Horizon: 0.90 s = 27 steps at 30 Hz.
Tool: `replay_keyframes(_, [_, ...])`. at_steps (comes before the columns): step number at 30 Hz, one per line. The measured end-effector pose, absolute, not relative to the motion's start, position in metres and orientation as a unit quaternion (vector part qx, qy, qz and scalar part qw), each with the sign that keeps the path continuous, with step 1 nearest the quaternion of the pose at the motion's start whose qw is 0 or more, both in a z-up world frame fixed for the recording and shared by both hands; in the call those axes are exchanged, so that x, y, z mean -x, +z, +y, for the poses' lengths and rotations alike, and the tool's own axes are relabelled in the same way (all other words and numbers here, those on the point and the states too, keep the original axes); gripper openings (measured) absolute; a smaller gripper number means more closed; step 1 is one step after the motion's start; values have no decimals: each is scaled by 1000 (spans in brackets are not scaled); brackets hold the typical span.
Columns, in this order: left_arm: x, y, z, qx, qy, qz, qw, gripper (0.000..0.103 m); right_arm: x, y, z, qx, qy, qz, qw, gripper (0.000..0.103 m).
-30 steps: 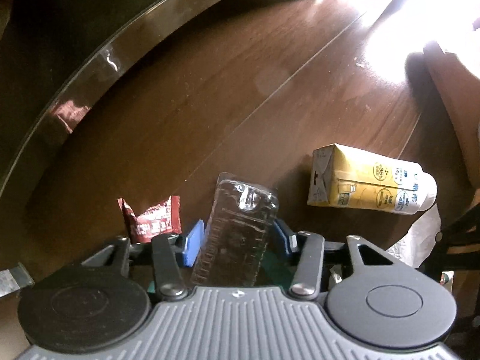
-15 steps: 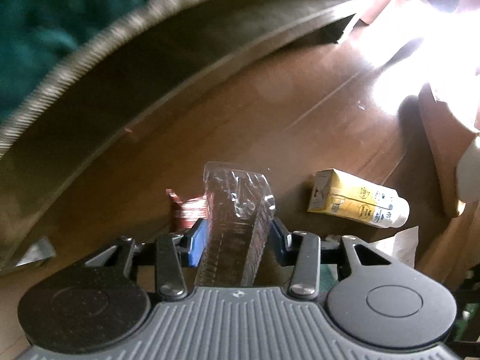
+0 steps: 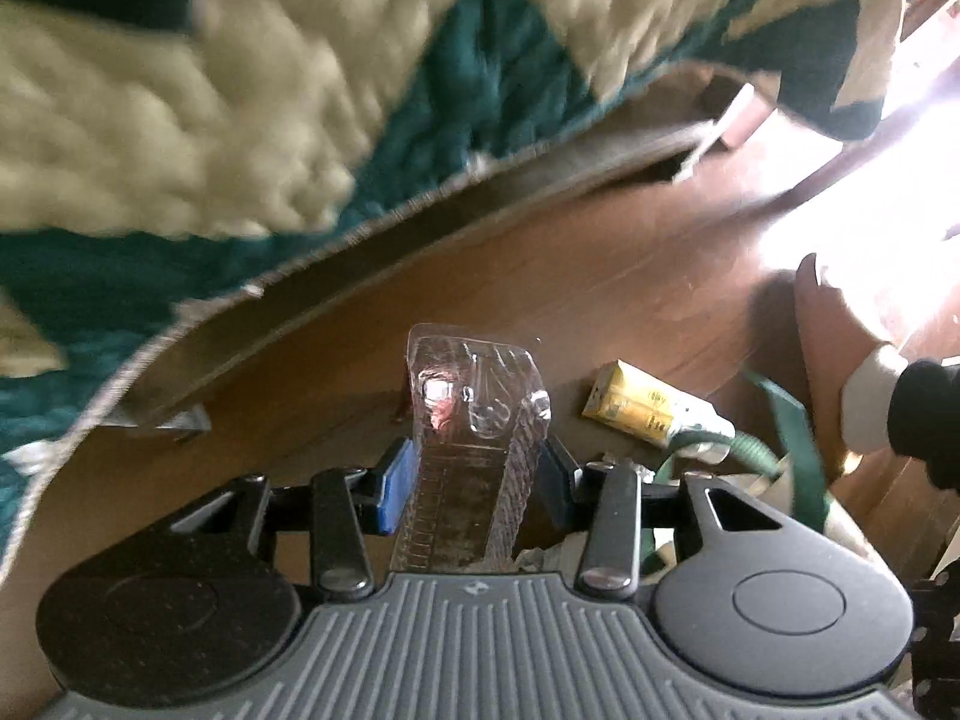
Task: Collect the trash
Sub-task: 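Lift and carry the plastic tray and gift bag with both tools to the teal bin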
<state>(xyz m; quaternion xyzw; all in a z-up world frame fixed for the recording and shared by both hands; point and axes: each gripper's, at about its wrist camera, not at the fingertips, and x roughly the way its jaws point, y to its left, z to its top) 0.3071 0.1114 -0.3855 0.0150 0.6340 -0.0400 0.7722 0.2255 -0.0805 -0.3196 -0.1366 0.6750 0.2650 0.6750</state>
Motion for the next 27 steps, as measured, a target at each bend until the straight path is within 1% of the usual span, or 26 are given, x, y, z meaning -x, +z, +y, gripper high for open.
replay_keyframes(6, [-288, -299, 107, 21, -13, 593, 805, 43, -213, -248, -106, 87, 259, 607, 746, 2])
replay_keyframes(14, [-260, -188, 75, 25, 4, 524, 851, 44, -200, -142, -153, 36, 259, 505, 822, 2])
replay_keyframes(21, [-242, -92, 31, 11, -13, 450, 893, 44, -191, -47, -206, 33, 248, 408, 878, 2])
replay_keyframes(27, [-237, -15, -24, -1, -45, 387, 921, 44, -187, 17, -259, 11, 227, 336, 914, 2])
